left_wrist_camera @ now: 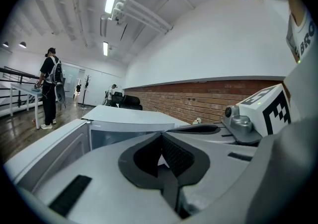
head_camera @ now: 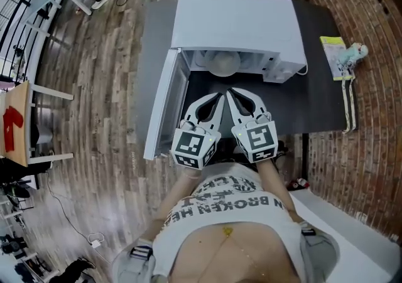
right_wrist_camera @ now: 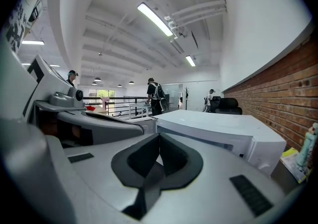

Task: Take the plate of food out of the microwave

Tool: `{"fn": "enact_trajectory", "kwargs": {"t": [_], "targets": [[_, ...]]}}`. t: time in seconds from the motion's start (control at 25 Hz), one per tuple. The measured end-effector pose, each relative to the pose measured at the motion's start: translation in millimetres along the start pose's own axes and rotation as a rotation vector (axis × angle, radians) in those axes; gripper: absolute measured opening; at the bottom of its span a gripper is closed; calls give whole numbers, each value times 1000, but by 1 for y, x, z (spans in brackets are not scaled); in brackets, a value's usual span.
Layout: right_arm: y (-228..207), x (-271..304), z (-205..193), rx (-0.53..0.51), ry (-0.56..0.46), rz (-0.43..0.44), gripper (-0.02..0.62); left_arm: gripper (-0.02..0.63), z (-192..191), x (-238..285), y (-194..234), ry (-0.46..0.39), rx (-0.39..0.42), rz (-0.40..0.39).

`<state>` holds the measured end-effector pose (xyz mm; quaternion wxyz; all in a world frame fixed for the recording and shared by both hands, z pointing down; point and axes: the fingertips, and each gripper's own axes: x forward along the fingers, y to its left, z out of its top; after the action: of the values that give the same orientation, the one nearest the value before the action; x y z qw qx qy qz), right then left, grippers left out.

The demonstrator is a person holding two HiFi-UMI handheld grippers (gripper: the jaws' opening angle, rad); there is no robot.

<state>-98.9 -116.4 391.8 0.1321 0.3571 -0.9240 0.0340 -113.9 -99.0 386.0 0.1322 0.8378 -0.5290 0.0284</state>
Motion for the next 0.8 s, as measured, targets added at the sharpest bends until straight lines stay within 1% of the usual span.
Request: {"fn": "enact_trajectory", "kwargs": {"t": [0.2, 0.4, 0.6, 0.8], "targets": [[4, 27, 3, 11, 3, -50, 9, 8, 3, 4, 31, 15, 12, -35], [-2, 36, -5, 38, 15, -100, 9, 8, -4, 13, 39, 45, 15, -82], [-18, 39, -9, 43, 35, -86, 9, 8, -6, 34, 37, 50, -4, -79], [-44, 43, 0, 19, 35, -39, 9, 8, 7, 56, 34, 33, -6, -25]]}}
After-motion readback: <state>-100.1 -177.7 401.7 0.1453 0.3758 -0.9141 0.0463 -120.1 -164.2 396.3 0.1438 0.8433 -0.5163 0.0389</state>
